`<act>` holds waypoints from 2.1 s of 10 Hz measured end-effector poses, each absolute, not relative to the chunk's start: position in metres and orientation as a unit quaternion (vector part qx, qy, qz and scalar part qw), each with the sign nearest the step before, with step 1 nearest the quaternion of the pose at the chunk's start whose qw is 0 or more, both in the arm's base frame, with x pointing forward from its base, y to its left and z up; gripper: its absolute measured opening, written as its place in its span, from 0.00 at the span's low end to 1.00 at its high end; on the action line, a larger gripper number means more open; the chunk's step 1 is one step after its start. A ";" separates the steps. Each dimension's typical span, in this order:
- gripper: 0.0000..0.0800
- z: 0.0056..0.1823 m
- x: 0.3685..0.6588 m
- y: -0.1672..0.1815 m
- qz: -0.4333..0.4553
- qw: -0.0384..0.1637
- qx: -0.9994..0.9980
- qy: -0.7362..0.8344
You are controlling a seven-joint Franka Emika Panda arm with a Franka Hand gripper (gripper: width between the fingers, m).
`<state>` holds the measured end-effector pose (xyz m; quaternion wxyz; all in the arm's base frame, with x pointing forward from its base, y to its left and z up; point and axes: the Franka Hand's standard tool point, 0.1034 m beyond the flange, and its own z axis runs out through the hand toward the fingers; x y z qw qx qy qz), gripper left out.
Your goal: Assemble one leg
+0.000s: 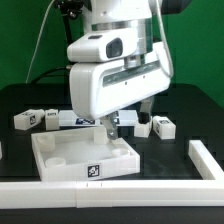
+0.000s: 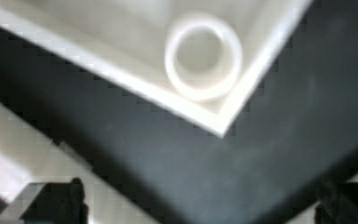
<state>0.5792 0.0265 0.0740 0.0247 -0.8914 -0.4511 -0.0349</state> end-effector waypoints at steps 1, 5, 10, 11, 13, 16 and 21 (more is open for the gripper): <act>0.81 0.074 0.579 0.027 -0.030 0.012 -0.866 -0.500; 0.81 0.074 0.572 0.025 -0.015 0.005 -0.850 -0.527; 0.81 0.062 0.553 0.019 -0.015 -0.014 -0.772 -0.635; 0.81 0.061 0.550 0.016 -0.006 -0.018 -0.750 -0.661; 0.81 0.059 0.543 0.005 0.026 -0.017 -0.706 -0.708; 0.81 0.062 0.543 -0.002 0.030 -0.017 -0.703 -0.710; 0.81 0.047 0.506 -0.027 0.023 -0.009 -0.595 -0.803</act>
Offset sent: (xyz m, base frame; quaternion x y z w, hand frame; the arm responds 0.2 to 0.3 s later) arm -0.0301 -0.0125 0.0098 0.0132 -0.0484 -0.1031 0.9934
